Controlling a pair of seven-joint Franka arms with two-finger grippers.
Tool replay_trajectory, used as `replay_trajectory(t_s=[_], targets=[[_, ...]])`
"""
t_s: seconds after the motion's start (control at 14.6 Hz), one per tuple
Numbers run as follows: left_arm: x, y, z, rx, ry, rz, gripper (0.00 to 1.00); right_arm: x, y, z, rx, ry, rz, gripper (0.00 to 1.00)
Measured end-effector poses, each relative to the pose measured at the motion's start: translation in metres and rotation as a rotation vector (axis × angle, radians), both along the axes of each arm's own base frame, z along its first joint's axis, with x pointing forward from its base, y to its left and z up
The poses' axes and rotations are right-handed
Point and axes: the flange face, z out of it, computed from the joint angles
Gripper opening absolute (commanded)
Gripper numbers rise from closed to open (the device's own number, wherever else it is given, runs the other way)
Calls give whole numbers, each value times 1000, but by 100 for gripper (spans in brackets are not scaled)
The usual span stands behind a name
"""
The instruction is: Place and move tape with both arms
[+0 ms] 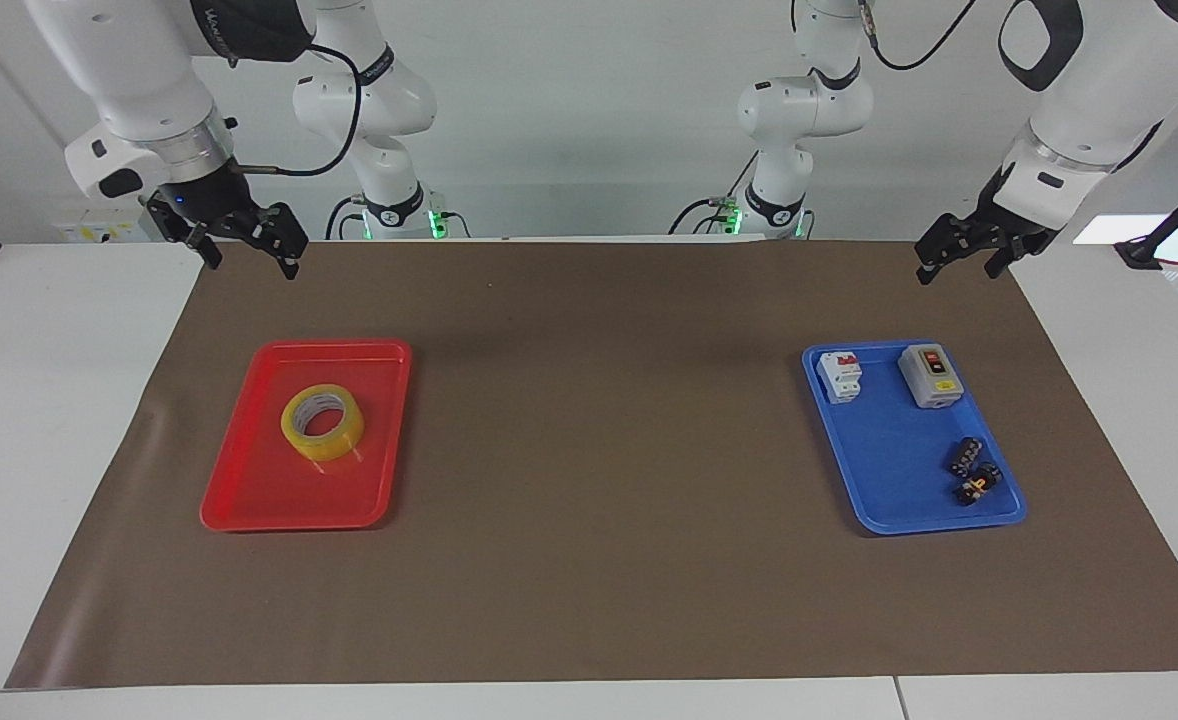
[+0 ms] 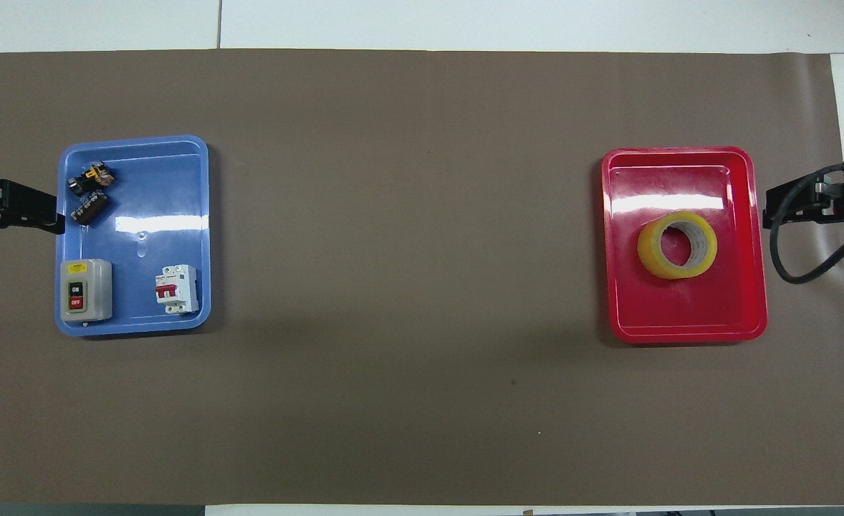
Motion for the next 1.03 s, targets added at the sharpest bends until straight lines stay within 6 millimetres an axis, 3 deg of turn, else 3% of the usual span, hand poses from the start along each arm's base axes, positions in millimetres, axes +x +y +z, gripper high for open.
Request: replay_trajectory(t_s=[0.48, 1.03], targets=[[0, 0, 0, 0, 0, 0, 100, -2, -12, 7, 0, -1, -23, 100], [0, 0, 0, 0, 0, 0, 100, -1, 7, 7, 3, 5, 13, 100]])
